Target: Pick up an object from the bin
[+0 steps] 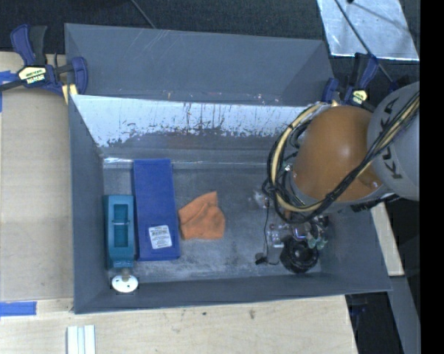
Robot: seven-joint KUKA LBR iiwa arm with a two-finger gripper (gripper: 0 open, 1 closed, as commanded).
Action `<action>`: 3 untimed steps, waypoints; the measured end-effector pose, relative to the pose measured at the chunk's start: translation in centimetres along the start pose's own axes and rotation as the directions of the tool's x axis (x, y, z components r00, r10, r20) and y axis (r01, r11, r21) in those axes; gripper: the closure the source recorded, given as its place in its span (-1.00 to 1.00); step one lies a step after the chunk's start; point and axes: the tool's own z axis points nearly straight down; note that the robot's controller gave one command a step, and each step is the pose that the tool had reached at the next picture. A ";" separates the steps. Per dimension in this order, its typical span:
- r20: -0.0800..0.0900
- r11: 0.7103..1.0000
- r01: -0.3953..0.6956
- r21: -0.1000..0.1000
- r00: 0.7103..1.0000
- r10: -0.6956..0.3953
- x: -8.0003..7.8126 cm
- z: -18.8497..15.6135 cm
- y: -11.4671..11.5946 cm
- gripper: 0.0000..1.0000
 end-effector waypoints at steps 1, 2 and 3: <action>0.000 1.000 0.000 0.000 1.000 0.000 0.0 0.0 0.0 -1.00; 0.006 0.999 0.039 0.001 0.999 -0.039 -5.7 3.8 3.3 -1.00; 0.005 0.986 0.164 0.000 0.986 -0.164 -6.3 5.7 7.0 -1.00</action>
Offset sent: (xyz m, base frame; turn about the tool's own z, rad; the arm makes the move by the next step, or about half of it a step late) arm 0.0738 0.0463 -0.0558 -0.0549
